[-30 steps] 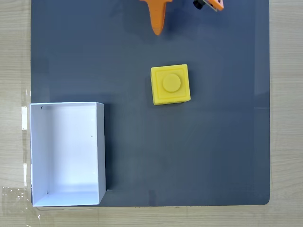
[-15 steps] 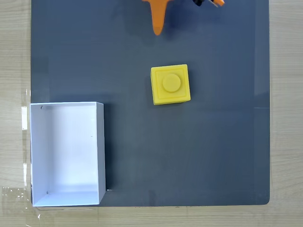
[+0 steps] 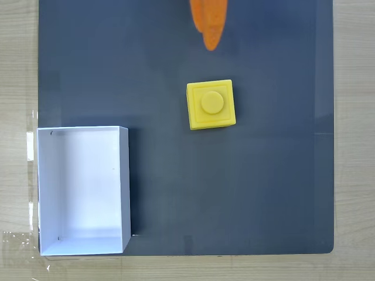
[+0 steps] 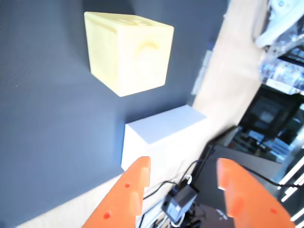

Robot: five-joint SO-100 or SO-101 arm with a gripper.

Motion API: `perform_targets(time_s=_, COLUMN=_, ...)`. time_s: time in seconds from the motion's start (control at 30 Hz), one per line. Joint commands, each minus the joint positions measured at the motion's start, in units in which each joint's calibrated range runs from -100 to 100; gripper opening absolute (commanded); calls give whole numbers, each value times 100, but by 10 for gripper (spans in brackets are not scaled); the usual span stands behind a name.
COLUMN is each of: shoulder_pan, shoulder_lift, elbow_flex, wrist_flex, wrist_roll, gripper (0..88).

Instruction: Grasp a yellow block and put it in the box

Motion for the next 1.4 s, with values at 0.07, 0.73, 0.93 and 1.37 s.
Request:
perform_targets(time_s=0.07, shoulder_pan=74, shoulder_lift=1981, elbow_flex=-1780, wrist_flex=952, wrist_roll=48, gripper=354)
perform_targets(time_s=0.73, shoulder_pan=209, shoulder_lift=6896, elbow_flex=-5200, wrist_flex=2427, wrist_roll=242, gripper=415)
perform_targets(time_s=0.93, shoulder_pan=49, shoulder_lift=7515, elbow_flex=-5281, wrist_flex=1973, wrist_roll=237, gripper=415)
perform_targets(time_s=1.37, shoulder_pan=-145, shoulder_lift=7964, elbow_flex=-5272, wrist_flex=1746, wrist_roll=242, gripper=369)
